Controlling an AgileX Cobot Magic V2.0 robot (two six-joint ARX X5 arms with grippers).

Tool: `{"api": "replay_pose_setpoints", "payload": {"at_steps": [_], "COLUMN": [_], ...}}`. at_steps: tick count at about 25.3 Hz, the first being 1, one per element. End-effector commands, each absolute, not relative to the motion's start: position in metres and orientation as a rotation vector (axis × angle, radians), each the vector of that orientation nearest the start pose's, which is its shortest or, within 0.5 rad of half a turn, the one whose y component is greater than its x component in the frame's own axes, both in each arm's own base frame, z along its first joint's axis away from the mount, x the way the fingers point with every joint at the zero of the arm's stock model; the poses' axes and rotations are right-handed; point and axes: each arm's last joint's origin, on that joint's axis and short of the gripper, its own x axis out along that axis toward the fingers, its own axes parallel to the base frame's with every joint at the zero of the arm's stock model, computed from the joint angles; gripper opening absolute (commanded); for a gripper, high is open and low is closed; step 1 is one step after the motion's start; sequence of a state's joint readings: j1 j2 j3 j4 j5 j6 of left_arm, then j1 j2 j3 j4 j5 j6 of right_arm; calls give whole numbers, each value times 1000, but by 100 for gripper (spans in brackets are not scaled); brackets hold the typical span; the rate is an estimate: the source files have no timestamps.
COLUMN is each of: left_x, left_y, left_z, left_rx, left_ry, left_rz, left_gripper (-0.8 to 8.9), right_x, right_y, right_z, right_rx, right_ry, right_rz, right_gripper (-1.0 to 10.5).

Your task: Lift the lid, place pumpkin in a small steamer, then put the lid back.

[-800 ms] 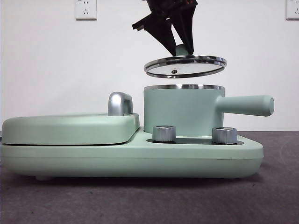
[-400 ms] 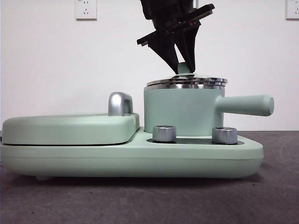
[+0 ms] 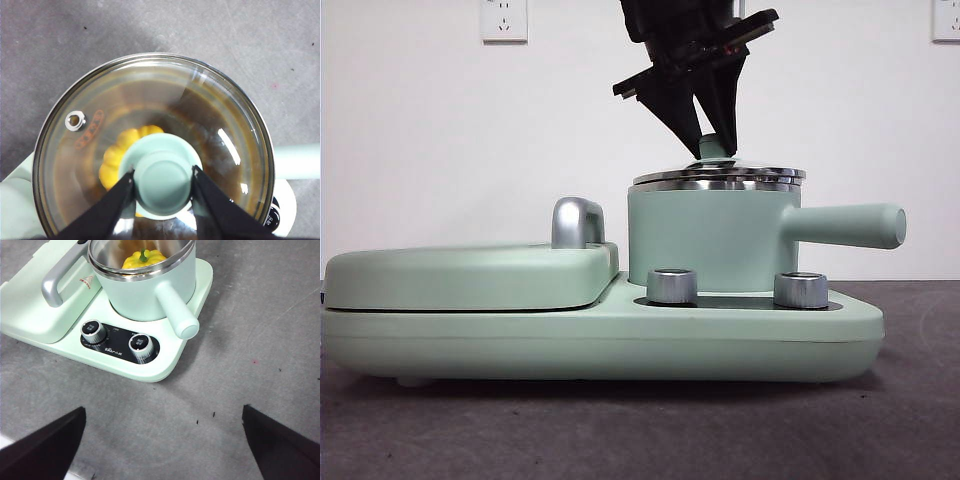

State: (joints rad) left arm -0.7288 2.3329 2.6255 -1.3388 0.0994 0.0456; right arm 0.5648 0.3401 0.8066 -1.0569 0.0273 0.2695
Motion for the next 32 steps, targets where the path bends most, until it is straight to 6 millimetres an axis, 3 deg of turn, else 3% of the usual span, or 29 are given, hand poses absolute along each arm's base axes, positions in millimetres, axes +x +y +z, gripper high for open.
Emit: {"api": "replay_pose_setpoints", "payload": {"at_steps": [1,6,9,23,30,32], "left_x": [352,356,357,355,353,347], "left_y": [-320,-322,-320,-321,-318,-312], "left_z": [330,320,319,319,323,332], "left_rx": [386,391,422,380,343,331], "left_ry": [1005,1033,1021,1057,1072,1084], "left_rz": [-774,-767,-691,-680,-655,-643], "left_gripper": [7,7,7,19,426,473], "right_x": [37,37,37,37,37,37], "right_y": [23,23,22,22,22,22], "right_z": [304,304,304,304,304,304], "right_rx": [85,85,83,77,76,76], "right_ry": [624,624,626,618,619,619], "right_rz": [446,446,443,426,426,426], "right_gripper": [496,496,496,496,496,496]}}
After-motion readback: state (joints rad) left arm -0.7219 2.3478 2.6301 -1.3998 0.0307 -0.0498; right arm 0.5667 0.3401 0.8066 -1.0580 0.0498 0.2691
